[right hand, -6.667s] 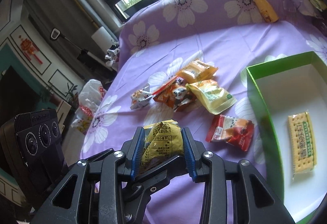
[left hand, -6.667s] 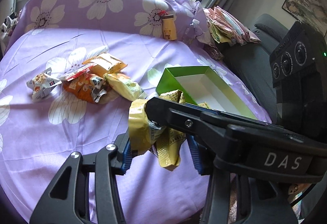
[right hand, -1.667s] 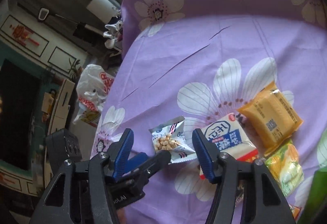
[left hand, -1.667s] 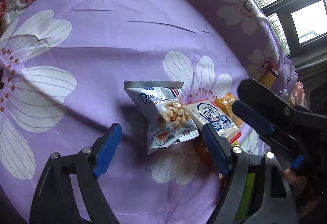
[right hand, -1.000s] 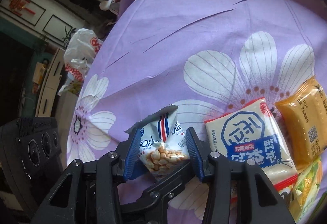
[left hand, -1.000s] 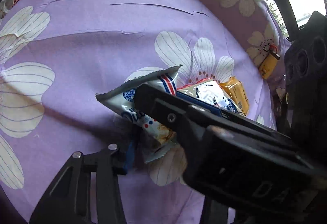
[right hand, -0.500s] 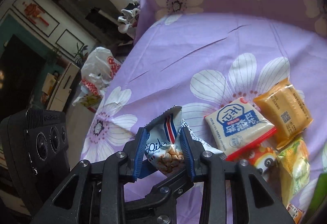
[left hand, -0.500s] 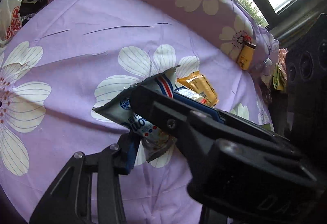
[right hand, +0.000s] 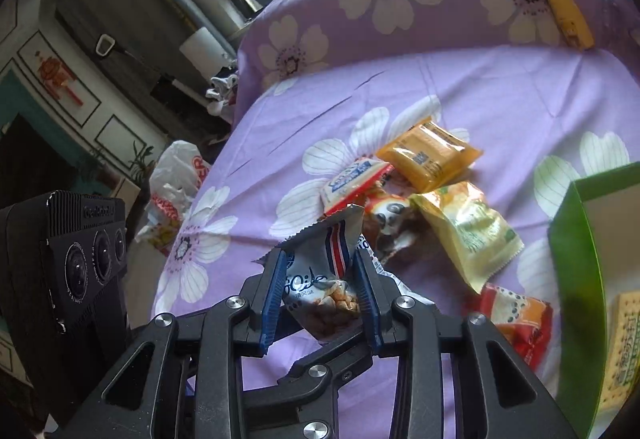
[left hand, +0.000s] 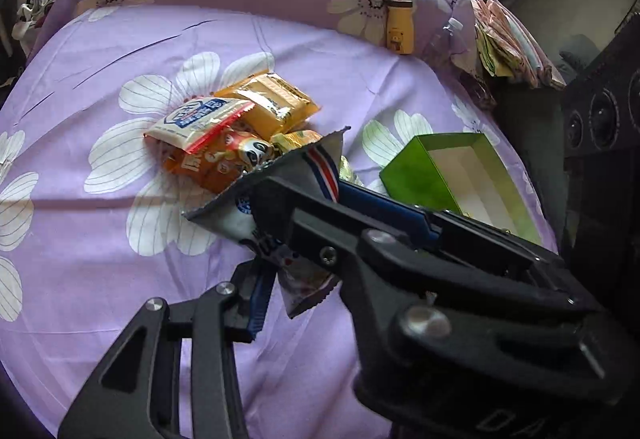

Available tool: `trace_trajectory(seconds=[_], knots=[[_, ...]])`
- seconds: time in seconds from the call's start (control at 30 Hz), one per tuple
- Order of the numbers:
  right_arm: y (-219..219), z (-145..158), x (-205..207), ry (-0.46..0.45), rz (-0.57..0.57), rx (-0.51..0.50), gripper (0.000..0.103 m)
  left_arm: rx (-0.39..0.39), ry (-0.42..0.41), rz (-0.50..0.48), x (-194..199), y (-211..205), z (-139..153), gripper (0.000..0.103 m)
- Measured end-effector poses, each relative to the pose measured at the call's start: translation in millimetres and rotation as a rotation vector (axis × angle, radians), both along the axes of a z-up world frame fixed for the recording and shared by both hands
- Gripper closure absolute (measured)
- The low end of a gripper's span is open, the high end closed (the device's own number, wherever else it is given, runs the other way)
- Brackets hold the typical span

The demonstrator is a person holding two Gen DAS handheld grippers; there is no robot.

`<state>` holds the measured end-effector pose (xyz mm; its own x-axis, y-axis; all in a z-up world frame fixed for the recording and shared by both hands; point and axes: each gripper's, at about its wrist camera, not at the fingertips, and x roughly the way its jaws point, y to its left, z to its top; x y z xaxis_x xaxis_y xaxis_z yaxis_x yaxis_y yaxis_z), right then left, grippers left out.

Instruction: Organize snacks

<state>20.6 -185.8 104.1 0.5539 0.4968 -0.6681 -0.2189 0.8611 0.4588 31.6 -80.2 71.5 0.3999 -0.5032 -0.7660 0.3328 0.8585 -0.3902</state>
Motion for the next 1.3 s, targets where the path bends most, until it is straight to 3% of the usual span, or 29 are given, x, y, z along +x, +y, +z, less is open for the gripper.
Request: trace_trajectory(seconds=[0.63, 1.3], knots=[[-35, 11, -47, -0.081, -0.106, -0.021, 0.065, -0.024, -0.084, -0.104, -28, -34, 11, 0.063], [-62, 52, -84, -0.208, -0.157, 0.008, 0.065, -0.001, -0.224, -0.164, -51, -63, 59, 0.063]])
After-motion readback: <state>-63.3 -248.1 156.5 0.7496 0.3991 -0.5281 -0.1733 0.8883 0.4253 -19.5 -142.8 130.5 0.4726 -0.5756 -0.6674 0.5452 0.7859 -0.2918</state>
